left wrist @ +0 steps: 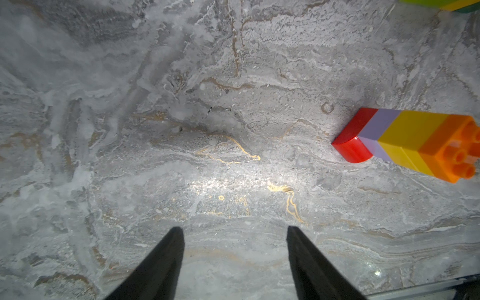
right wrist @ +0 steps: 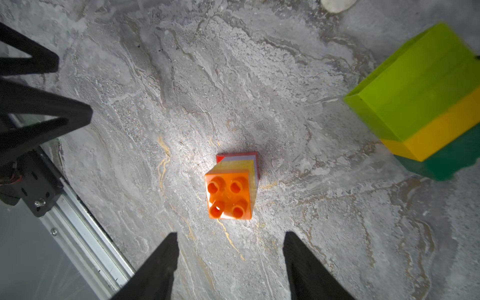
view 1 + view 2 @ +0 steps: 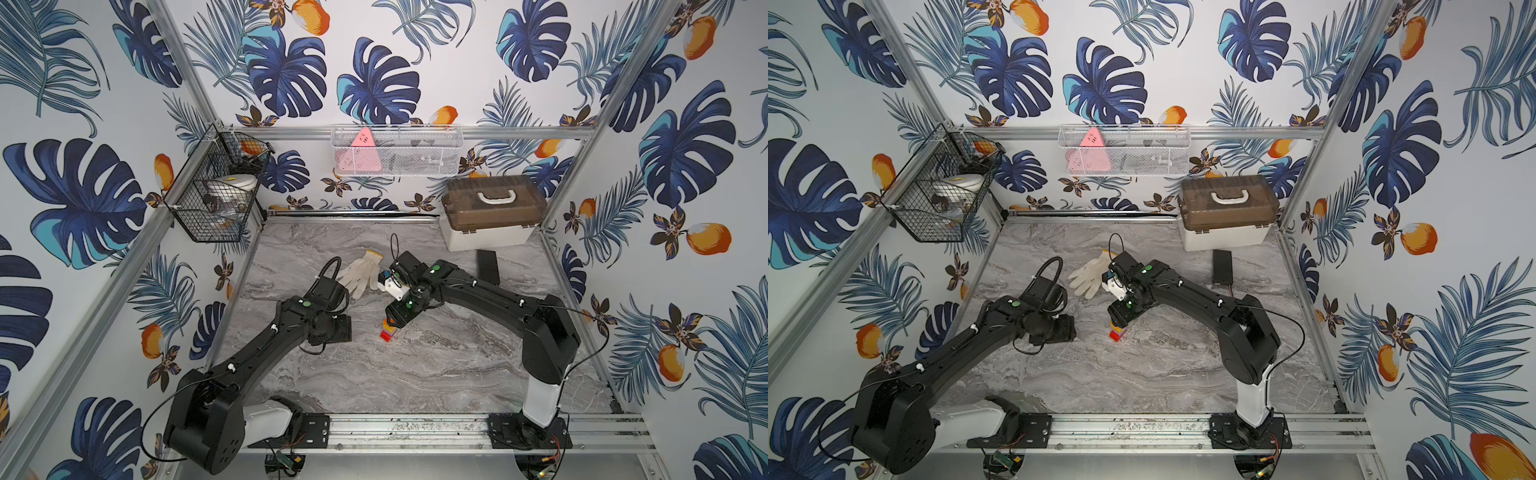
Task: Assemble the number 1 with lego
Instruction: Pick up the lego brick from the center of the board.
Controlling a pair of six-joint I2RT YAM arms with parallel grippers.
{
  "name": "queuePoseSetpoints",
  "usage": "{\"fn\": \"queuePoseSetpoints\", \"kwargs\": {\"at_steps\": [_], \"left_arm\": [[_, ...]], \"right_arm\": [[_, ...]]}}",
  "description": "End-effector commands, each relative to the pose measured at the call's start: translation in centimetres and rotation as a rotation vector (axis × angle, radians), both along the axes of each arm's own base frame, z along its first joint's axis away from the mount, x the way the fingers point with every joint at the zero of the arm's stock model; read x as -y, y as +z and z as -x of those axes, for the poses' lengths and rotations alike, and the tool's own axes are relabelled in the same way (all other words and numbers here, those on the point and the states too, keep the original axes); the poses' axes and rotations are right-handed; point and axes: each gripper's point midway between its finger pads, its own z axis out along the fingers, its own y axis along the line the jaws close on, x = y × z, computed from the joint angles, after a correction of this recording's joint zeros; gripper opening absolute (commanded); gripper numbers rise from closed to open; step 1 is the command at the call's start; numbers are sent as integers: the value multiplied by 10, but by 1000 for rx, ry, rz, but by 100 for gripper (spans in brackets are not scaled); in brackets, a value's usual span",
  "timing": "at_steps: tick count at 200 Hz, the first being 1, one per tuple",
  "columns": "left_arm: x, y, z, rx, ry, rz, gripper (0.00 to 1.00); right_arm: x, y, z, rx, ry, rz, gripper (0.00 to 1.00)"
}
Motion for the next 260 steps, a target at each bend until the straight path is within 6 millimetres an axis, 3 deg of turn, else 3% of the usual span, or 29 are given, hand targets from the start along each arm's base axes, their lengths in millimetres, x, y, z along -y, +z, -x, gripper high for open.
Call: {"fn": "queuePoseSetpoints", "kwargs": {"at_steps": [1,38,105,111,174,231,260], "left_arm": [[2,3,-7,31,-20,27,68],[3,1,-7,29,-21,34,68],[5,-2,-6,24,-30,44,67],[5,-2,-6,26,-29,44,67],[5,1,-6,37,-28,46,67],[6,4,-6,47,-27,58,67],[8,7,-5,54,-32,77,67]], "right_arm": [[8,-12,6,-28,-2,91,68],[1,-20,8,-47,-3,104,68],[-11,-19,3,-32,-16,106,57],[-11,-31,4,-51,-16,130,56],[-13,-40,1,-51,-27,175,46],[-9,-31,3,-90,-118,183,33],[-4,-15,11,-295,-291,54,33]]}}
